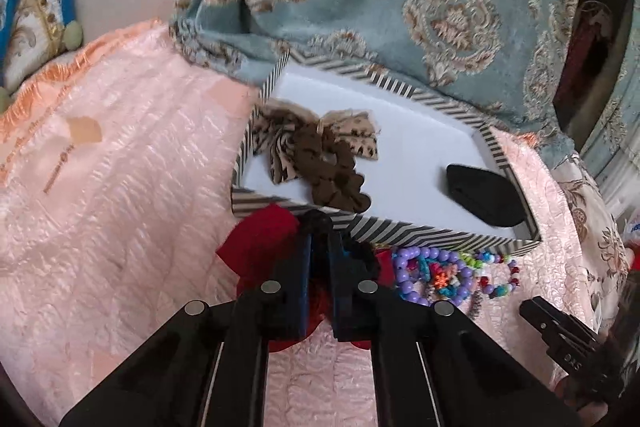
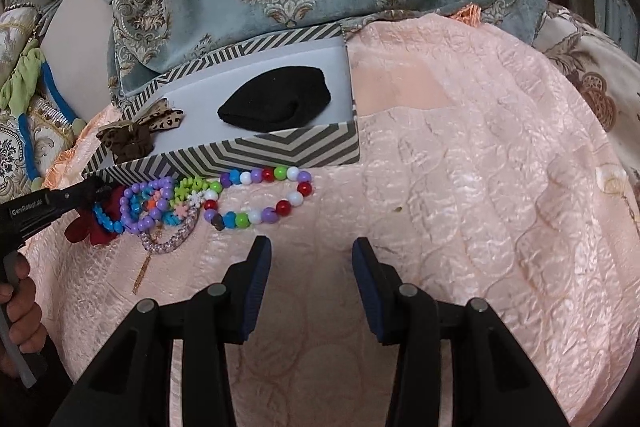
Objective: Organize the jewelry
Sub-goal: 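Grasp the red bow with the right tool and lift it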
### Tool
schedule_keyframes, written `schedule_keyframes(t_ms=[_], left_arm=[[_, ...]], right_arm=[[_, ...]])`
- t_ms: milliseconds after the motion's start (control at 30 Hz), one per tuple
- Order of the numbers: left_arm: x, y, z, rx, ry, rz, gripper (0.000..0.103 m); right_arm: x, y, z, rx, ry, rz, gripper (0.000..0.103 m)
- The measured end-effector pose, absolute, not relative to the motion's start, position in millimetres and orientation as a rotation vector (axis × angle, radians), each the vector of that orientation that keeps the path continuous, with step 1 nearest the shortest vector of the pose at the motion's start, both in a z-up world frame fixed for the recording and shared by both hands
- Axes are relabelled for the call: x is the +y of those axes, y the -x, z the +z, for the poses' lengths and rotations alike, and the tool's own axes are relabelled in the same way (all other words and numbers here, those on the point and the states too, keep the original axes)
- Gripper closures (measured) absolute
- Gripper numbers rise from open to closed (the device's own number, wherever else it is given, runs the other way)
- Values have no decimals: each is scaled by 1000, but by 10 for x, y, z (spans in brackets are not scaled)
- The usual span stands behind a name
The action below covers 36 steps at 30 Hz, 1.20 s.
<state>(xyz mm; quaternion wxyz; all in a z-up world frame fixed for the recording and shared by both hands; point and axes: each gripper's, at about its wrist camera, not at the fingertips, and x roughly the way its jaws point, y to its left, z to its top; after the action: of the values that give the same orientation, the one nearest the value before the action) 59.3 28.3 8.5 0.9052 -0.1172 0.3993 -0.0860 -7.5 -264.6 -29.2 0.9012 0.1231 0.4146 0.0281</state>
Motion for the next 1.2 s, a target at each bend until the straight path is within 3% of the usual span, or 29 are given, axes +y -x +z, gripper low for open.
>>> schedule_keyframes(t_ms=[433, 767, 1200], left_arm=[[778, -337, 360, 680, 357, -27, 103], [1008, -369, 389, 660, 360, 92, 103], [1198, -411, 320, 666, 458, 132, 103]], right_arm=[[-2583, 76, -238, 838, -251, 109, 59], [-1290, 10, -53, 787, -53, 666, 59], [-618, -357, -90, 762, 54, 673, 59]])
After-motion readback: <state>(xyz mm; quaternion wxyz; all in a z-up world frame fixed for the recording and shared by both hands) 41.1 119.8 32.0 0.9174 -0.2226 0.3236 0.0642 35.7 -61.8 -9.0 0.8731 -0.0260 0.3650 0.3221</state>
